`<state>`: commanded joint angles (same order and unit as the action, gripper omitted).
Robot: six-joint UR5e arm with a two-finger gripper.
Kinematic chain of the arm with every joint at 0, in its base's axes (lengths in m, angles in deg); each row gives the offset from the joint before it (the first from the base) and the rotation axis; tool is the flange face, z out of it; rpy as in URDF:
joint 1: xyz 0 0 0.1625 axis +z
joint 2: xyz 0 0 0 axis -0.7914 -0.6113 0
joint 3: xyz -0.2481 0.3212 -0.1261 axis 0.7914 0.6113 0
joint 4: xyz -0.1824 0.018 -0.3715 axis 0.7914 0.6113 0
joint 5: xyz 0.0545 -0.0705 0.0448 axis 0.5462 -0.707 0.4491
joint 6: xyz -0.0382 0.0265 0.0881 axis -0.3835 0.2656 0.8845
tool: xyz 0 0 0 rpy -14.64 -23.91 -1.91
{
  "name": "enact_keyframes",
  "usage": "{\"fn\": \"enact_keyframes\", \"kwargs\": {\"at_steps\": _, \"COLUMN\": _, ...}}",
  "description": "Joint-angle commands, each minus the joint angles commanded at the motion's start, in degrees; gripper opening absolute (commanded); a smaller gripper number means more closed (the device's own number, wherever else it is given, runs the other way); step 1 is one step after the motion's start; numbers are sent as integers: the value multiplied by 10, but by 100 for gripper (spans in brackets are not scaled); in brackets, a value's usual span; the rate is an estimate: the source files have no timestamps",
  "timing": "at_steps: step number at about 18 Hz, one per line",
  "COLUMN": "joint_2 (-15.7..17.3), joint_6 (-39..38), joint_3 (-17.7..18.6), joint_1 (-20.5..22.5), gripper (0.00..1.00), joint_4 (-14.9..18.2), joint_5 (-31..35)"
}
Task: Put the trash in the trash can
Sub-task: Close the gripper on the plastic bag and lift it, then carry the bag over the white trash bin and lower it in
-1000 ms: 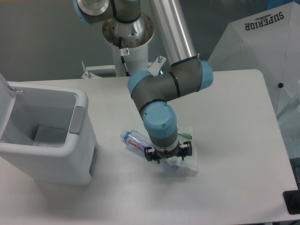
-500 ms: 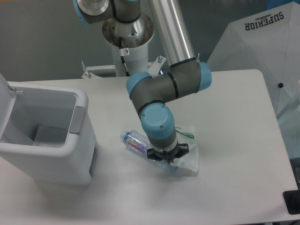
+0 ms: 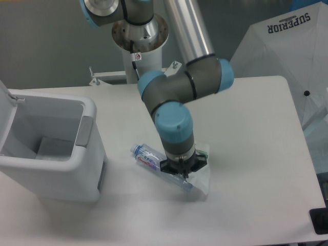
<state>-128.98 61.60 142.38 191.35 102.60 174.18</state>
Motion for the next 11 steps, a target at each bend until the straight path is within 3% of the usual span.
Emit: {"fn": "enact_keyframes", "kwargs": {"at_steps": 11, "joint_2": 120, "joint_6": -67, "joint_3": -40, "joint_1": 11, "gripper": 0, "joint_4": 0, "joint_5": -161}}
